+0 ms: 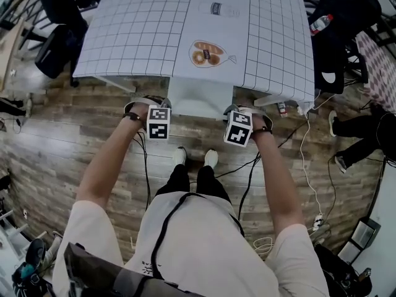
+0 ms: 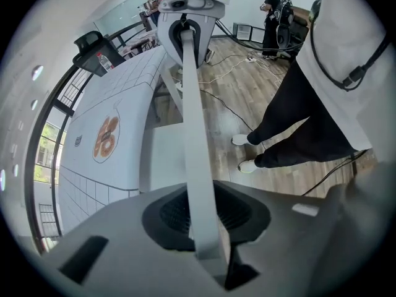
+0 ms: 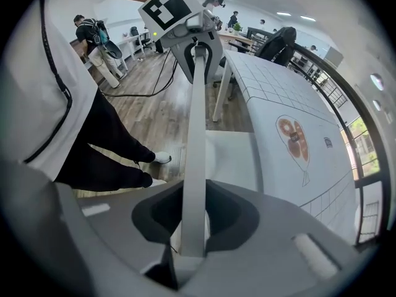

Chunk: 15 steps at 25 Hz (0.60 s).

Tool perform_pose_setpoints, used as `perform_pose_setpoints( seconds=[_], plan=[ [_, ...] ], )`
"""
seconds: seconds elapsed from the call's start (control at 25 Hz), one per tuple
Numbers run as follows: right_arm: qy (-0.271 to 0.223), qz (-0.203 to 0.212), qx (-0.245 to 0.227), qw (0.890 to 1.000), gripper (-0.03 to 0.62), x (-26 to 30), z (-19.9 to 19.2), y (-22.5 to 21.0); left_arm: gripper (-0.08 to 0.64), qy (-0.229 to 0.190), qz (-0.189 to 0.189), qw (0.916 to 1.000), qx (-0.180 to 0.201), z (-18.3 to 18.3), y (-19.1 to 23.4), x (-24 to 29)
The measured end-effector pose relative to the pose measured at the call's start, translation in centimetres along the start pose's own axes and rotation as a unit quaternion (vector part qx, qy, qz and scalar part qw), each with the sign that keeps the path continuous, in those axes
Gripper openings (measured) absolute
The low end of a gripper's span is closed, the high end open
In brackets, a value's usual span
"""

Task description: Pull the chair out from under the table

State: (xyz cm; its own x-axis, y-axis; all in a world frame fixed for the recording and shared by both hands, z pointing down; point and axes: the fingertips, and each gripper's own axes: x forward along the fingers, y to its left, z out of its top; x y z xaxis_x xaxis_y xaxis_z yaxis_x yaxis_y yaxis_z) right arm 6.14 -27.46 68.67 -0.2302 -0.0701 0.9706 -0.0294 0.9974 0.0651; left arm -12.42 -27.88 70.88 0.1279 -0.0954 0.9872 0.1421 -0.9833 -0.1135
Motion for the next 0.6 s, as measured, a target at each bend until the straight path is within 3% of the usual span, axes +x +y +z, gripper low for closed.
perform_pose_setpoints(
  seconds=[0.6],
  plan=[
    [-0.009,0.029,0.015,0.999,0.084,-1.0,0.3,14.3,0.084,-0.018,-0.034,0.9991,-0.02,1.7,-13.6,-2.1]
  ],
)
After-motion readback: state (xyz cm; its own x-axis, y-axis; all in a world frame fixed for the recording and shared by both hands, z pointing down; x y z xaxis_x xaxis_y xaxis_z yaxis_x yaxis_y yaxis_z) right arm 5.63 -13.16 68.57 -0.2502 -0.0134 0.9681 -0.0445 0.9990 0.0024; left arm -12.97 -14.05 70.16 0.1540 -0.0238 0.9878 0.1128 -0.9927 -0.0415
